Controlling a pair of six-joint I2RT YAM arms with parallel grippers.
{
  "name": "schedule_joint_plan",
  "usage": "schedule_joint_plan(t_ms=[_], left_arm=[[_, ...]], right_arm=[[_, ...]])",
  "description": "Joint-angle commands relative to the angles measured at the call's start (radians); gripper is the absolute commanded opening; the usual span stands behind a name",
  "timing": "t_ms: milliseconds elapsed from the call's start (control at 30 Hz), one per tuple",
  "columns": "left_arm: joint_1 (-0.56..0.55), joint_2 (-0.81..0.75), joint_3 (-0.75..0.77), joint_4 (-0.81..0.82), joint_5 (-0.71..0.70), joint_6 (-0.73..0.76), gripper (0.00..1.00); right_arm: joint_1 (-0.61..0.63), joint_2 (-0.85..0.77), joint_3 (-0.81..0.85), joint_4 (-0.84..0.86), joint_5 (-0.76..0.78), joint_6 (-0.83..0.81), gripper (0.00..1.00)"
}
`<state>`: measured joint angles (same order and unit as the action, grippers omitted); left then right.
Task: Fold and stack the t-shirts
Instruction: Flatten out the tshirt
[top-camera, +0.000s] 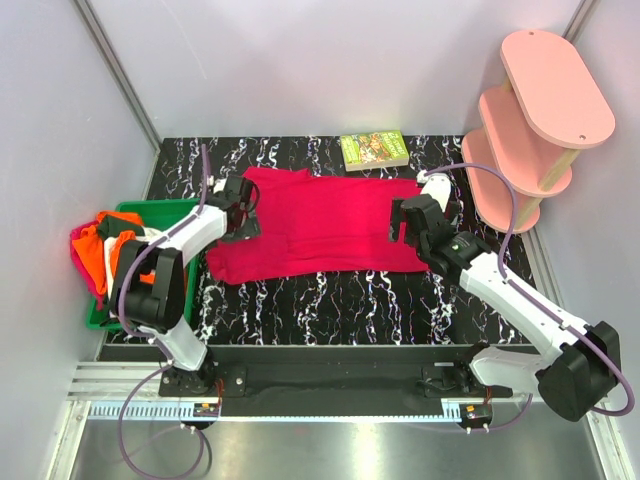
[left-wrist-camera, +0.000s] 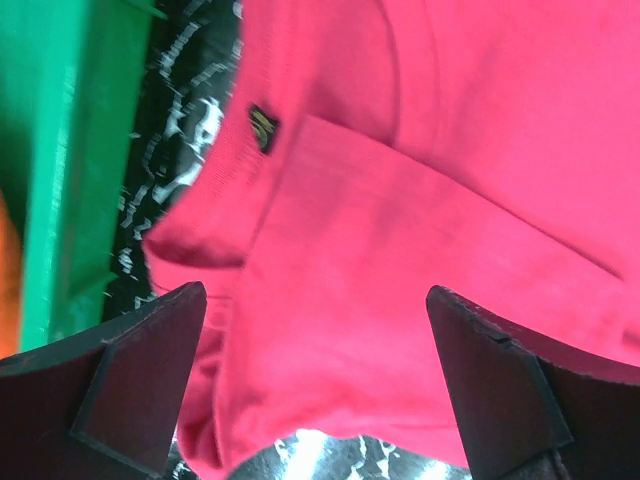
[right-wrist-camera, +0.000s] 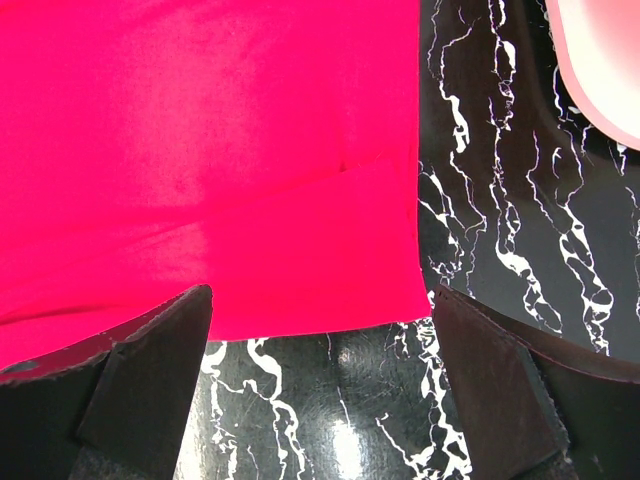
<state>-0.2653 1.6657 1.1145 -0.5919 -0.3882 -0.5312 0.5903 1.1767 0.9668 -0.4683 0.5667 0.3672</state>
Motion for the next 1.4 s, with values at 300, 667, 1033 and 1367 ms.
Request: schedule_joint_plan(t_ms=[300,667,1033,1367], left_arm=[[0.084,0.163,0.159,0.035,0.074,0.033,0.38],[0.129,0.233,0.196,0.035,0.081,0.025,0.56],[0.135,0.272,0.222,0.041,0.118,0.022,0.46],[0.136,0.286,0.225,0.04,0.124,0.016,0.11]], right_arm=[[0.006,0.017,0.0,0.048,0.013,-0.025,1.0],[0.008,0.038,0.001,0.049,0.012,-0.03,1.0],[0.008,0.06,0.003,0.051,0.021,-0.031,1.0],[0.008,0.069,0.004,0.053,0.027,-0.024,1.0]])
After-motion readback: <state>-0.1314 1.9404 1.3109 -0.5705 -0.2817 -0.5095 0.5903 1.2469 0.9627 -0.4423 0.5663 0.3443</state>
